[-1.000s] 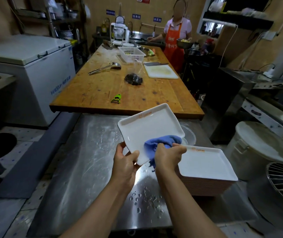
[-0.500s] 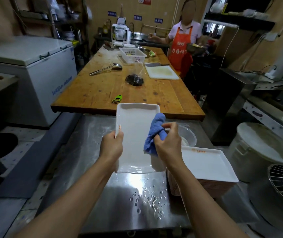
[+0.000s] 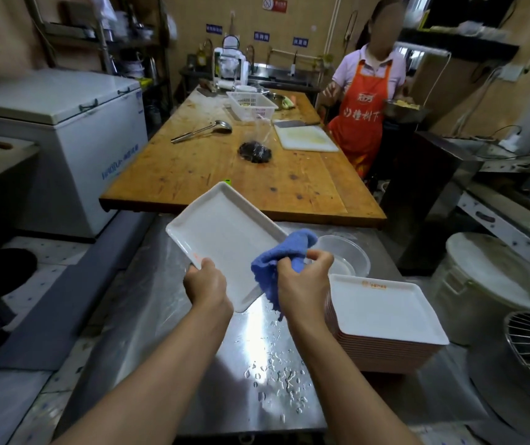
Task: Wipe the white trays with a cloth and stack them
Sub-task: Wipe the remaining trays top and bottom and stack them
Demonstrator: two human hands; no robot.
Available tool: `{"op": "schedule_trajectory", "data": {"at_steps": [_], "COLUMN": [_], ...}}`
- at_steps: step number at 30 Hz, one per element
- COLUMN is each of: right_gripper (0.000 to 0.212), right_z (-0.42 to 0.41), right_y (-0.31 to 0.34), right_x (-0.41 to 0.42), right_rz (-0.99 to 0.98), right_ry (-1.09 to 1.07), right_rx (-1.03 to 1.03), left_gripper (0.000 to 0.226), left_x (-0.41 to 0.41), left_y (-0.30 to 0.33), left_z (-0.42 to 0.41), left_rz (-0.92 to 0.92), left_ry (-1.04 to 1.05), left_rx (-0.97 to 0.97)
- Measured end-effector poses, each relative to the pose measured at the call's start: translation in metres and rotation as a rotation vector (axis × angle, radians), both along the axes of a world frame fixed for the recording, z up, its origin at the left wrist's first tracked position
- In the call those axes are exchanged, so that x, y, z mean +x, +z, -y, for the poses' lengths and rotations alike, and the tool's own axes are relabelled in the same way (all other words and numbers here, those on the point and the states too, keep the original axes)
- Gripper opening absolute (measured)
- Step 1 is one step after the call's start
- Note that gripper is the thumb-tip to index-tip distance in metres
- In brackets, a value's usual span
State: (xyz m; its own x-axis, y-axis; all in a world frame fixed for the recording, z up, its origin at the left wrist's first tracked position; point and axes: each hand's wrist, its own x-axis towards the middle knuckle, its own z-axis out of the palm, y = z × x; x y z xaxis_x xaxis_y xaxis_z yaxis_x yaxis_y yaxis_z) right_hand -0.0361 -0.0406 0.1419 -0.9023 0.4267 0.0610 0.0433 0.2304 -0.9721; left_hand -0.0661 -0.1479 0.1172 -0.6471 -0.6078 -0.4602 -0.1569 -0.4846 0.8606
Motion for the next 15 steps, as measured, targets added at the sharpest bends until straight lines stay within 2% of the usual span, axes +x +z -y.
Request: {"op": "schedule_trajectory", "data": {"at_steps": [2, 6, 8, 10, 12, 15], "right_gripper": [0.031, 0.034, 0.035, 0.036, 0.036, 0.033], "right_z": [0.003, -0.006, -0.015, -0.022, -0.025, -0.029], "right_y": [-0.001, -0.003, -0.001, 0.003, 0.007, 0.007], "right_x": [0.002, 0.0, -0.003, -0.006, -0.008, -0.006], "right_rz": [-0.039, -0.126, -0.174, -0.258, -0.334, -0.46], "right_ry": [0.011, -0.09, -0.156, -0.176, -0.161, -0.124], "right_rx": [0.074, 0.155, 0.19, 0.248, 0.334, 0.528], "left_gripper": [0.032, 0.034, 0.043, 0.062, 0.079, 0.083], "left_x": [0.0, 0.003, 0.006, 0.007, 0.007, 0.003], "left_y": [-0.005, 0.001, 0.006, 0.011, 0.019, 0.032], "left_z": [0.0, 0.006, 0.011, 0.015, 0.016, 0.014], "left_rz": [0.091, 0.041, 0.145, 0.224, 0.224, 0.088], "left_ry": [-0.072, -0.363, -0.628, -0.784, -0.795, -0.779], "left_rx": [0.076, 0.292, 0.196, 0.166, 0.272, 0.434]}}
